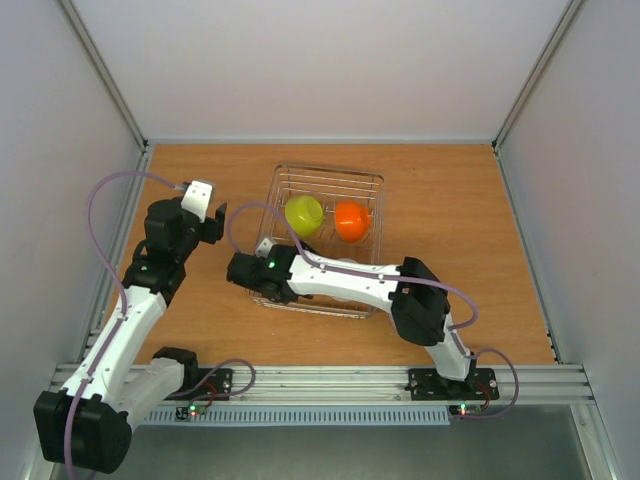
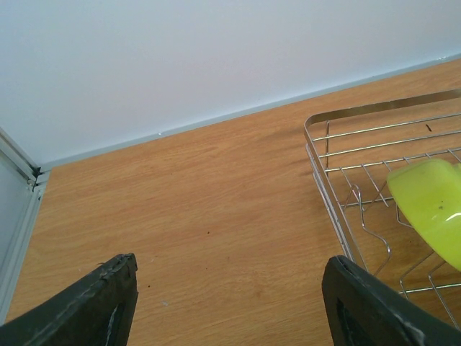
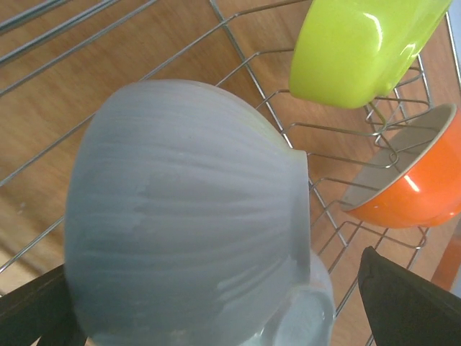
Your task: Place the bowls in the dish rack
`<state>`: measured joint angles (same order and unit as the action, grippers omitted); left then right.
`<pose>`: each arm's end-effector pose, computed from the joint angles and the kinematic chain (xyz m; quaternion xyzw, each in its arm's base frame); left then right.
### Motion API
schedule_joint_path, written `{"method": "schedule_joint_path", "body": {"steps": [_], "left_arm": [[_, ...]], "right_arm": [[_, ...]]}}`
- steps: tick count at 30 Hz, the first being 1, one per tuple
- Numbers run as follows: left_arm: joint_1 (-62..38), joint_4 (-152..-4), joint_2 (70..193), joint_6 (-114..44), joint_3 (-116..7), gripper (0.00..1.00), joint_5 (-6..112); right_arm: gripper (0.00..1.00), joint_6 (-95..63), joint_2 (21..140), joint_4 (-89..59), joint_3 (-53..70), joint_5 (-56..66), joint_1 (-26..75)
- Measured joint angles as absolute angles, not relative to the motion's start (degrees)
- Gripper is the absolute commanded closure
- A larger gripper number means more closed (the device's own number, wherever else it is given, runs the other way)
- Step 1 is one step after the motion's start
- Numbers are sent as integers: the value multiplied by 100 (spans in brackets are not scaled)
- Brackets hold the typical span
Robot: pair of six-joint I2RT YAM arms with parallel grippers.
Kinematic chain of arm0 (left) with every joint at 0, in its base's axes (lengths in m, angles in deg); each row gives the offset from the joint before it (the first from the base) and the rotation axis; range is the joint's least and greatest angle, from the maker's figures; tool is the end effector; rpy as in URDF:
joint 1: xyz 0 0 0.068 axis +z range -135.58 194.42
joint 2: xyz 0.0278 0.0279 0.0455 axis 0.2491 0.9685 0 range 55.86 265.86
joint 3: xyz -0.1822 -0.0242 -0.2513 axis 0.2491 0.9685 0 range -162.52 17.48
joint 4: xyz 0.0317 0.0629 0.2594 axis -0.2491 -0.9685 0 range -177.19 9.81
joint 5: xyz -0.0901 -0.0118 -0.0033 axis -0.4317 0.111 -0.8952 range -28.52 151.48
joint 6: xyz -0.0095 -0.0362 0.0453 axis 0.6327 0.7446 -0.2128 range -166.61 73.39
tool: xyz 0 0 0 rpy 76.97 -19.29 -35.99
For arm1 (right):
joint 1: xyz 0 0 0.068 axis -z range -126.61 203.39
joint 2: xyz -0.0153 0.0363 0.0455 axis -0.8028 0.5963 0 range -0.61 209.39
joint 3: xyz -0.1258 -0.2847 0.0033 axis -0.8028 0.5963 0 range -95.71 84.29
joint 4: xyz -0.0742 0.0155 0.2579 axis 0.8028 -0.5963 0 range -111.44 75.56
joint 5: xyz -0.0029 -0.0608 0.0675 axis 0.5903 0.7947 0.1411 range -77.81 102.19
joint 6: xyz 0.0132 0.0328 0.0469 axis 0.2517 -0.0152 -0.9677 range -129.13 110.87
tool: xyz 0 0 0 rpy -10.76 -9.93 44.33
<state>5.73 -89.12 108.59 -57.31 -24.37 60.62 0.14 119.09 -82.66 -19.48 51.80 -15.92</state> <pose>0.2030 -0.0316 0.3269 0.1421 0.8057 0.0039 0.5750 0.1811 0.4030 0.2593 -0.5817 0.7381 -0.2690 0.2108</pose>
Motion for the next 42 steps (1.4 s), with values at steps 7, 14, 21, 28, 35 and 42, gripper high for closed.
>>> {"method": "schedule_joint_path", "body": {"steps": [7, 14, 21, 28, 35, 42], "left_arm": [[573, -8910, 10859, -5733, -2437, 30, 6062], [573, -8910, 10859, -5733, -2437, 30, 6060], [573, -8912, 10859, -5731, -2437, 30, 5994], [573, -8912, 10859, -5731, -2437, 30, 5826], [573, -8910, 10859, -5731, -2406, 30, 5664], [573, -8912, 10859, -5731, -2406, 30, 5577]], "right_arm": [[1, 102, 11093, -7729, -1321, 4568, -1686], [1, -18, 10108, -7250, -741, 4365, -1702], [9, -960, 8304, -7193, 629, 4654, -1492], [19, -2294, 5874, -7720, 2148, 4704, -528], [21, -3299, 5105, -8268, 3330, 4398, -84], [26, -3824, 5118, -8253, 4369, 3852, 246]]}}
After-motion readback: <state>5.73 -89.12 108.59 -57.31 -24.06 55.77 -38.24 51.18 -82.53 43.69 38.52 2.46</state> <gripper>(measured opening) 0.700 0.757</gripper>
